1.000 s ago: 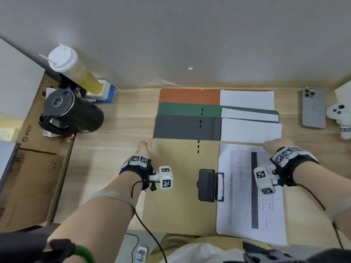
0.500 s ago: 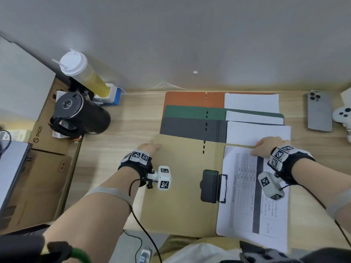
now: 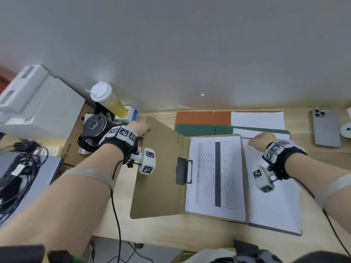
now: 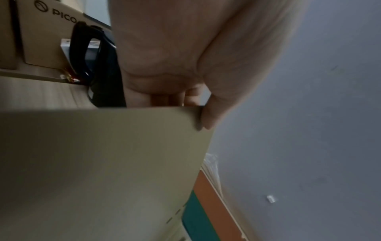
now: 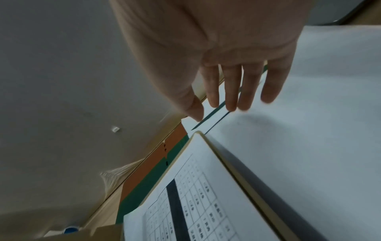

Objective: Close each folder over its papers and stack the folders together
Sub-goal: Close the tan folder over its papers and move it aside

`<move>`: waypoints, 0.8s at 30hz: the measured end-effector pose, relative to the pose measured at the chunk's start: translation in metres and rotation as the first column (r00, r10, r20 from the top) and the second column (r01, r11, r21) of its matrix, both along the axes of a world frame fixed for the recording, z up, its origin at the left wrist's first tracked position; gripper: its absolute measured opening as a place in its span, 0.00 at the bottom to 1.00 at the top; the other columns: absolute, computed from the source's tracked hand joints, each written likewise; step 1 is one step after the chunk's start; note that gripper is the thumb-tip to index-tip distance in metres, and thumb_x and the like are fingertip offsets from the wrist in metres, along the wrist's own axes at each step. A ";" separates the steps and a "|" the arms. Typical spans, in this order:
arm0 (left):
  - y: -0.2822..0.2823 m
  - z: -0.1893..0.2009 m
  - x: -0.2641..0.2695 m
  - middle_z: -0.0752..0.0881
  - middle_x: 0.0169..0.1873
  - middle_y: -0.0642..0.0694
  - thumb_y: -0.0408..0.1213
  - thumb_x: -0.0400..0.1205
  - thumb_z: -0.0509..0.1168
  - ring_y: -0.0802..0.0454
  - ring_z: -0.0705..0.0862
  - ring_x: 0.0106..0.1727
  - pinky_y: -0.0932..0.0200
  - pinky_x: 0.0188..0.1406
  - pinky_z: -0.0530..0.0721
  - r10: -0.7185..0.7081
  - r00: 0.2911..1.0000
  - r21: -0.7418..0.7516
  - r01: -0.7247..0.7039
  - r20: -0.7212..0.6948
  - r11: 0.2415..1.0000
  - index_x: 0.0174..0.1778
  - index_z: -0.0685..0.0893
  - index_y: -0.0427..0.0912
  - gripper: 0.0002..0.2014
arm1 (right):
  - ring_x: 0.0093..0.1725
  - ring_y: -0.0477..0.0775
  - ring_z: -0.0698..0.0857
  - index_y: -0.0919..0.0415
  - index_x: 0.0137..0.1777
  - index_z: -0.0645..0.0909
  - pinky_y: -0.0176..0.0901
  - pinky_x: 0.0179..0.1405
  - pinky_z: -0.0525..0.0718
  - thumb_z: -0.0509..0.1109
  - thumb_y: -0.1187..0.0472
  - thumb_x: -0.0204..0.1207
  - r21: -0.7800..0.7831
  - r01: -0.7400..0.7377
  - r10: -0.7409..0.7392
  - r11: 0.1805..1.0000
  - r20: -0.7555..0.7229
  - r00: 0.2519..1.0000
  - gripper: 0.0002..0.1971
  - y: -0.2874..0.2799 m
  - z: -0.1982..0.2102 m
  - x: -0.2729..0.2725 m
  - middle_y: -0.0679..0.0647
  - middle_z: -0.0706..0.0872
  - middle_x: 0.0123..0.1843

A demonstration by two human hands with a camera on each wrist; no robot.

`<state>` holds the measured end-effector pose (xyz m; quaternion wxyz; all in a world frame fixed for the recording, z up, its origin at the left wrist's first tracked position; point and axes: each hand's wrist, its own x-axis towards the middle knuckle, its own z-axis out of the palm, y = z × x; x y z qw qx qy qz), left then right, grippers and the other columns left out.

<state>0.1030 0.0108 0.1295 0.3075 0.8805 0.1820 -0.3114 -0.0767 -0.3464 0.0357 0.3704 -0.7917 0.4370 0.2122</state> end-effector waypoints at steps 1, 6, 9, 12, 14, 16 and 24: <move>-0.008 0.007 -0.002 0.88 0.58 0.38 0.43 0.79 0.69 0.40 0.88 0.55 0.42 0.63 0.87 -0.008 0.999 -0.069 0.006 -0.043 0.998 0.68 0.82 0.32 0.24 | 0.48 0.63 0.83 0.72 0.61 0.83 0.51 0.52 0.84 0.70 0.57 0.75 0.048 0.037 -0.037 0.998 -0.013 0.999 0.21 -0.001 -0.002 -0.005 0.65 0.87 0.61; -0.076 0.027 -0.033 0.86 0.48 0.34 0.56 0.75 0.72 0.37 0.88 0.47 0.41 0.51 0.90 -0.146 0.952 -0.347 0.046 -0.269 0.937 0.55 0.82 0.35 0.26 | 0.50 0.60 0.85 0.71 0.66 0.79 0.56 0.59 0.84 0.69 0.57 0.80 0.375 0.317 -0.324 0.871 -0.045 0.945 0.21 -0.006 -0.010 -0.039 0.65 0.87 0.58; -0.113 0.013 -0.049 0.86 0.59 0.27 0.65 0.80 0.61 0.34 0.90 0.54 0.37 0.65 0.83 -0.158 0.928 -0.401 0.009 -0.339 0.916 0.58 0.78 0.32 0.34 | 0.49 0.60 0.85 0.69 0.68 0.79 0.52 0.52 0.83 0.66 0.53 0.81 0.479 0.374 -0.393 0.794 -0.065 0.917 0.22 -0.011 -0.014 -0.055 0.62 0.87 0.54; -0.130 -0.023 -0.067 0.86 0.63 0.28 0.63 0.84 0.55 0.37 0.91 0.54 0.33 0.76 0.70 -0.134 0.904 -0.387 -0.038 -0.407 0.921 0.66 0.73 0.31 0.34 | 0.55 0.60 0.87 0.67 0.68 0.78 0.54 0.57 0.82 0.63 0.46 0.81 0.563 0.398 -0.422 0.725 -0.093 0.902 0.25 -0.019 -0.020 -0.065 0.62 0.88 0.60; -0.134 -0.043 -0.079 0.86 0.62 0.29 0.57 0.85 0.56 0.37 0.91 0.54 0.34 0.77 0.70 -0.112 0.896 -0.340 -0.045 -0.429 0.939 0.70 0.74 0.29 0.32 | 0.59 0.60 0.87 0.65 0.67 0.78 0.56 0.61 0.82 0.62 0.42 0.80 0.603 0.391 -0.415 0.696 -0.106 0.904 0.27 -0.020 -0.026 -0.068 0.61 0.88 0.62; -0.137 -0.062 -0.090 0.85 0.64 0.29 0.52 0.87 0.58 0.35 0.89 0.57 0.38 0.68 0.78 -0.088 0.893 -0.315 -0.062 -0.441 0.947 0.71 0.73 0.30 0.28 | 0.58 0.58 0.88 0.64 0.67 0.77 0.56 0.63 0.82 0.63 0.41 0.79 0.618 0.369 -0.383 0.695 -0.116 0.916 0.28 -0.019 -0.029 -0.068 0.59 0.89 0.60; -0.125 -0.096 -0.108 0.80 0.67 0.27 0.47 0.87 0.60 0.32 0.85 0.64 0.35 0.61 0.84 0.008 0.858 -0.327 -0.204 -0.514 0.923 0.68 0.75 0.32 0.22 | 0.36 0.54 0.77 0.59 0.52 0.77 0.38 0.32 0.77 0.72 0.54 0.73 0.600 0.250 -0.246 0.760 -0.091 0.965 0.12 0.033 -0.034 -0.040 0.58 0.76 0.41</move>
